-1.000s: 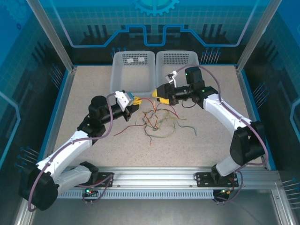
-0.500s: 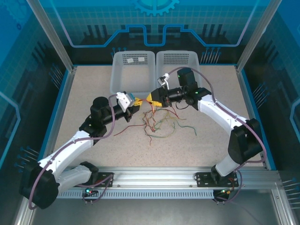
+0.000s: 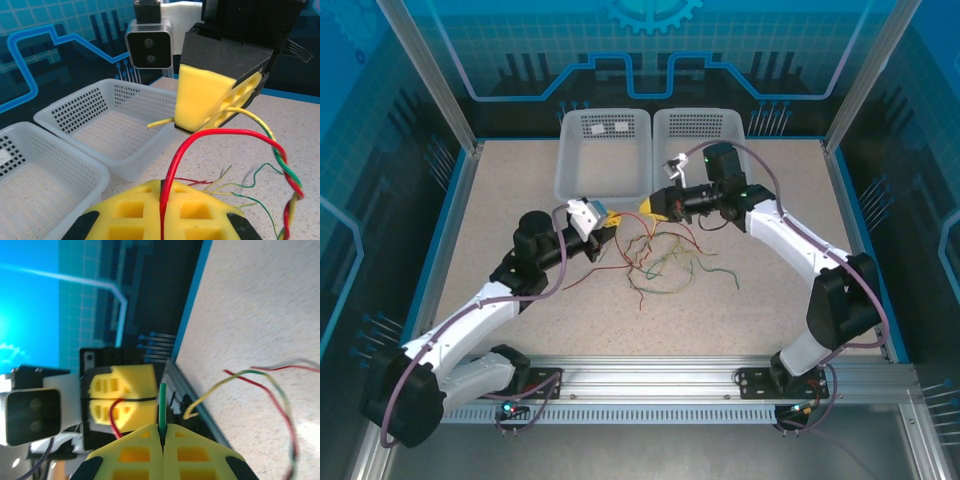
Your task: Untangle the cables
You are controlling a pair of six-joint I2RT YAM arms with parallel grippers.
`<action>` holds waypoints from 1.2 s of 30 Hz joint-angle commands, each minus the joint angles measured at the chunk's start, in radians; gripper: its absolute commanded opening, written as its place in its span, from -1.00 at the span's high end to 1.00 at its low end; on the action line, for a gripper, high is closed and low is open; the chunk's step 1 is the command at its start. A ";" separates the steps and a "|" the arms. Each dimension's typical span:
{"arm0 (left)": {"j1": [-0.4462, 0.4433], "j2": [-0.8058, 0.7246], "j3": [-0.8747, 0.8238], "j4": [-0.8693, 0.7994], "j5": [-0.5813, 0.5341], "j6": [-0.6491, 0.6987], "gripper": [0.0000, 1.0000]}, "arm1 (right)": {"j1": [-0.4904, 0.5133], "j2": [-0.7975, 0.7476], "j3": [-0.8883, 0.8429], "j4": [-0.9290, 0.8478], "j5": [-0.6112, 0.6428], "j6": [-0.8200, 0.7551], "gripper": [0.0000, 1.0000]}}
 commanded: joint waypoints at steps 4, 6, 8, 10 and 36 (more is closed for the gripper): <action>0.021 -0.023 0.003 0.009 -0.214 -0.067 1.00 | -0.162 -0.162 -0.023 -0.150 0.337 -0.141 1.00; 0.034 -0.021 0.005 0.013 -0.266 -0.092 1.00 | -0.202 -0.204 -0.036 -0.175 0.429 -0.157 1.00; 0.048 -0.038 -0.020 0.062 -0.290 -0.107 1.00 | -0.228 -0.247 -0.048 -0.211 0.554 -0.175 1.00; 0.053 -0.058 -0.052 0.130 -0.290 -0.107 1.00 | -0.246 -0.284 -0.071 -0.222 0.658 -0.185 1.00; 0.161 -0.137 -0.107 0.114 -0.442 -0.165 1.00 | -0.401 -0.585 -0.195 -0.286 1.131 -0.239 1.00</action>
